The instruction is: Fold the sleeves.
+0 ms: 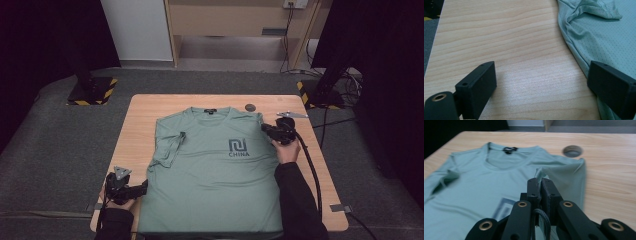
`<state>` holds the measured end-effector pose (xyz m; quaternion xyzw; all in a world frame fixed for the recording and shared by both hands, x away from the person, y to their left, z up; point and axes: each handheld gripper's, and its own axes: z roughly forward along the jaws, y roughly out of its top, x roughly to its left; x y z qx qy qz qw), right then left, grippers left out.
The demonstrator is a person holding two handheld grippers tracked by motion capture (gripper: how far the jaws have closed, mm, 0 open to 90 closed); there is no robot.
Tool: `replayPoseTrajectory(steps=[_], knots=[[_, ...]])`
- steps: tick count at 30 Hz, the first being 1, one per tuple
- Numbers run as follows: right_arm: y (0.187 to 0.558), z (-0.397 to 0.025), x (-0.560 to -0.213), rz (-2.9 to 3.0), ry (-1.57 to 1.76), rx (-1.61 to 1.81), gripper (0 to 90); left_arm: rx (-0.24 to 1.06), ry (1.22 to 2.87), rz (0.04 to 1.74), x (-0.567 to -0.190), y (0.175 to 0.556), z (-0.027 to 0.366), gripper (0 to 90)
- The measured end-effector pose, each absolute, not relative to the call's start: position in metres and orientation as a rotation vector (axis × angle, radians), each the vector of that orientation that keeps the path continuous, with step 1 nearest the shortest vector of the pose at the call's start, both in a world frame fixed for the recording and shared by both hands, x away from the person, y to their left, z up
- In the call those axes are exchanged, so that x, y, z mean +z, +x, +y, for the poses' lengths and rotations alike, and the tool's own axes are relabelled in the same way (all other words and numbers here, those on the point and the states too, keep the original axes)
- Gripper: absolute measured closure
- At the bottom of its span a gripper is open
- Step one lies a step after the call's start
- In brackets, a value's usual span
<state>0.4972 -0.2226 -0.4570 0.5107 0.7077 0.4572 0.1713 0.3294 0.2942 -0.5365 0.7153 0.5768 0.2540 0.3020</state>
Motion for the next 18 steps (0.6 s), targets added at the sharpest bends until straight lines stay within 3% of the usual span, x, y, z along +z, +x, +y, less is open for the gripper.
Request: replayPoseTrajectory(steps=[7,18], knots=[[0.499,-0.202,-0.465,2.074,1.436,1.365,73.5,0.673,1.897,1.528,-0.537,0.329,0.294,7.5],[0.49,-0.23,-0.473,2.114,1.449,1.144,58.0,0.673,1.897,1.528,-0.537,0.329,0.294,7.5]])
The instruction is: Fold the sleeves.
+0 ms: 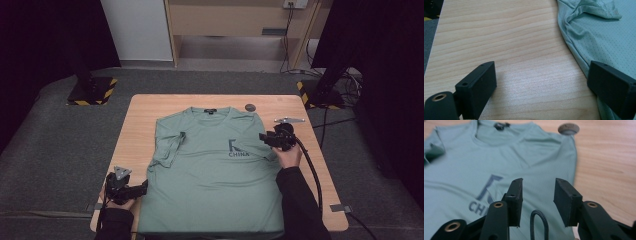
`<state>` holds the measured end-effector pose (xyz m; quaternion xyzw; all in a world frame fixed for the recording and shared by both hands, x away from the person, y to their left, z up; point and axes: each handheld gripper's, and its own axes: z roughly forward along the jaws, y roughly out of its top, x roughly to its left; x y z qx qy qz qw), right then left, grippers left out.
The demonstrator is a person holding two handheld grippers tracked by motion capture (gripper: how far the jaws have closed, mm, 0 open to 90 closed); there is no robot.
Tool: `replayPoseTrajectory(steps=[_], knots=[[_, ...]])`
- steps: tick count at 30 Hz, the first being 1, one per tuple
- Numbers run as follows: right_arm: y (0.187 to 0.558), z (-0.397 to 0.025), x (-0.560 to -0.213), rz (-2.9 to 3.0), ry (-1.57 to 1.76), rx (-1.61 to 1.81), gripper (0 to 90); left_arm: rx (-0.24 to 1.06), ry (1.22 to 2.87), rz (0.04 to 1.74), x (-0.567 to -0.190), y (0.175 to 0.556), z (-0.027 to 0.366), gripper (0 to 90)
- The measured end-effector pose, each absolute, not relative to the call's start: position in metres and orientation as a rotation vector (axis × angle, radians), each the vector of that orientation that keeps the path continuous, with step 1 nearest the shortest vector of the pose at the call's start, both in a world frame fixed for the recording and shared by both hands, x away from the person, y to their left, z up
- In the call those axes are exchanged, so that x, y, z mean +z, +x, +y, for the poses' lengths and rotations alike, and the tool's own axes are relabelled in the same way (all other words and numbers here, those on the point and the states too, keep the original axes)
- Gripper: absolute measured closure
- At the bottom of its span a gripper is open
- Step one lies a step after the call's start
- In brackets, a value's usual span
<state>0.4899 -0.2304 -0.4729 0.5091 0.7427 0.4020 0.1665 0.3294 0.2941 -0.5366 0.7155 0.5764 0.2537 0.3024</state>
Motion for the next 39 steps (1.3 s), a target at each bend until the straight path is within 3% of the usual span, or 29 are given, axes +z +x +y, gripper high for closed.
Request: replayPoseTrajectory(steps=[23,26,32,39], knots=[[0.453,-0.238,-0.511,2.273,1.4,0.938,54.9,0.673,1.897,1.528,-0.537,0.329,0.294,7.4],[0.455,-0.238,-0.518,2.28,1.405,0.9,58.8,0.673,1.897,1.528,-0.537,0.329,0.294,7.4],[0.453,-0.238,-0.52,2.249,1.4,0.875,76.1,0.673,1.897,1.528,-0.537,0.329,0.294,7.5],[0.451,-0.241,-0.506,2.182,1.44,1.064,83.2,0.673,1.897,1.528,-0.537,0.329,0.294,7.5]])
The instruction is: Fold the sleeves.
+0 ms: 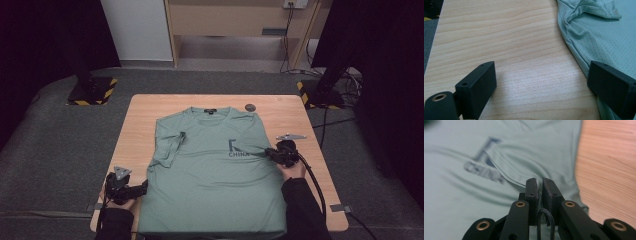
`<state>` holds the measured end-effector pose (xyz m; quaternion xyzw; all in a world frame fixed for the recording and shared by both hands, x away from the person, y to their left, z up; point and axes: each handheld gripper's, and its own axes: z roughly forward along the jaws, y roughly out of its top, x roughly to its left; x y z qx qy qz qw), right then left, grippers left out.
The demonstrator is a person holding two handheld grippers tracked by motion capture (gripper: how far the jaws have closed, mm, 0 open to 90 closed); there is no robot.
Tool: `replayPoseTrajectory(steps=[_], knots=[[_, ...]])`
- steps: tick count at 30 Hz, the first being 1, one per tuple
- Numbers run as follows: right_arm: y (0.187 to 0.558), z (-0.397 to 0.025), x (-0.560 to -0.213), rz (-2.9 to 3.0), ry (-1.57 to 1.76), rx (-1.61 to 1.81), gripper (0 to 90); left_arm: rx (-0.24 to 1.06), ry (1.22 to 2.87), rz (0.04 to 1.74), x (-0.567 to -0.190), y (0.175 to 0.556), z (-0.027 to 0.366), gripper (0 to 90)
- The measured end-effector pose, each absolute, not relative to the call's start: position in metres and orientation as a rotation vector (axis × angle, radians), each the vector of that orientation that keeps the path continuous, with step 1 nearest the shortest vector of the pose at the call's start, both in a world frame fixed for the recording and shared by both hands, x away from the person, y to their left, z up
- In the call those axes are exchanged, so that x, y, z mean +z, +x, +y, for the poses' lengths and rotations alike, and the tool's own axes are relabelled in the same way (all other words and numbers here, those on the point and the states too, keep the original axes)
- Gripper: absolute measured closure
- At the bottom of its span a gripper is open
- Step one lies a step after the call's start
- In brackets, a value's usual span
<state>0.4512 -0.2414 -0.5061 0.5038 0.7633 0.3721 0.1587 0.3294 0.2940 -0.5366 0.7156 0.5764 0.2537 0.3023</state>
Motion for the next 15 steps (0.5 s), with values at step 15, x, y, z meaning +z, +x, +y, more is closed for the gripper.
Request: replayPoseTrajectory(steps=[15], knots=[[0.444,-0.238,-0.495,2.29,1.458,1.213,50.3,0.673,1.897,1.528,-0.537,0.329,0.294,7.5]])
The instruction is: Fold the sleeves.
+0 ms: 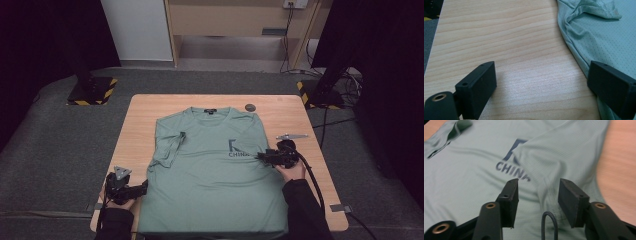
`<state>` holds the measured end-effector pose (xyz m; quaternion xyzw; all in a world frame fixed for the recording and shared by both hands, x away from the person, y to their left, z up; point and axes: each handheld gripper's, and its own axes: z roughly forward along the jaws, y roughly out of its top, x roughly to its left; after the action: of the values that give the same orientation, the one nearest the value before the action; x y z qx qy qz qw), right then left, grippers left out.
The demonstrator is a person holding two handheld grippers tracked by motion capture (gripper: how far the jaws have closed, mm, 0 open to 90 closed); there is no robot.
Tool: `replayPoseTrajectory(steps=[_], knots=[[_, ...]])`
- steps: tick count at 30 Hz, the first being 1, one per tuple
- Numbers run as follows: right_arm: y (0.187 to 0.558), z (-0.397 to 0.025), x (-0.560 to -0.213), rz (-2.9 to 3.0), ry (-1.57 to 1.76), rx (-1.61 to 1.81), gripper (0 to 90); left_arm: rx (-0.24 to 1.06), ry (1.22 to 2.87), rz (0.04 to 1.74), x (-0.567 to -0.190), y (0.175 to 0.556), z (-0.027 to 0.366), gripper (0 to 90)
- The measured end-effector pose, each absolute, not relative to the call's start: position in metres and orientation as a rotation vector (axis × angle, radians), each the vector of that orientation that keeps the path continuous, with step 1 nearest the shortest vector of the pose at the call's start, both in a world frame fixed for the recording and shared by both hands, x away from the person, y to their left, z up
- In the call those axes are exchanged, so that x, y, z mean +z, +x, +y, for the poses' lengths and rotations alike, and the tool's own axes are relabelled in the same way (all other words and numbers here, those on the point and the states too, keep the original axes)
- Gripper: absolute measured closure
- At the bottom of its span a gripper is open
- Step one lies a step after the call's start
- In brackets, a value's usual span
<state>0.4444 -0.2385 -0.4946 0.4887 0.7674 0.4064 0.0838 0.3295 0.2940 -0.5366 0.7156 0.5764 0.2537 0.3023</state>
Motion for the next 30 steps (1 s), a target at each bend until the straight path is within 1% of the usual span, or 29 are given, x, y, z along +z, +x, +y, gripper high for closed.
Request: replayPoseTrajectory(steps=[3,7,8,12,17,24,30], knots=[[0.445,-0.245,-0.49,2.226,1.466,1.23,41.8,0.673,1.897,1.529,-0.537,0.33,0.294,7.4],[0.448,-0.25,-0.485,2.169,1.477,1.288,37.4,0.673,1.899,1.528,-0.537,0.33,0.293,7.4],[0.451,-0.249,-0.483,2.18,1.474,1.278,35.2,0.673,1.899,1.527,-0.537,0.33,0.293,7.4],[0.461,-0.239,-0.473,2.17,1.449,1.296,31.7,0.672,1.9,1.526,-0.537,0.33,0.293,7.4],[0.479,-0.223,-0.477,2.175,1.456,1.278,31.2,0.672,1.901,1.525,-0.537,0.33,0.293,7.4],[0.497,-0.215,-0.51,2.22,1.544,1.192,32.0,0.672,1.9,1.524,-0.537,0.33,0.293,7.3],[0.504,-0.216,-0.525,2.22,1.583,1.141,33.0,0.672,1.9,1.524,-0.537,0.33,0.293,7.3]])
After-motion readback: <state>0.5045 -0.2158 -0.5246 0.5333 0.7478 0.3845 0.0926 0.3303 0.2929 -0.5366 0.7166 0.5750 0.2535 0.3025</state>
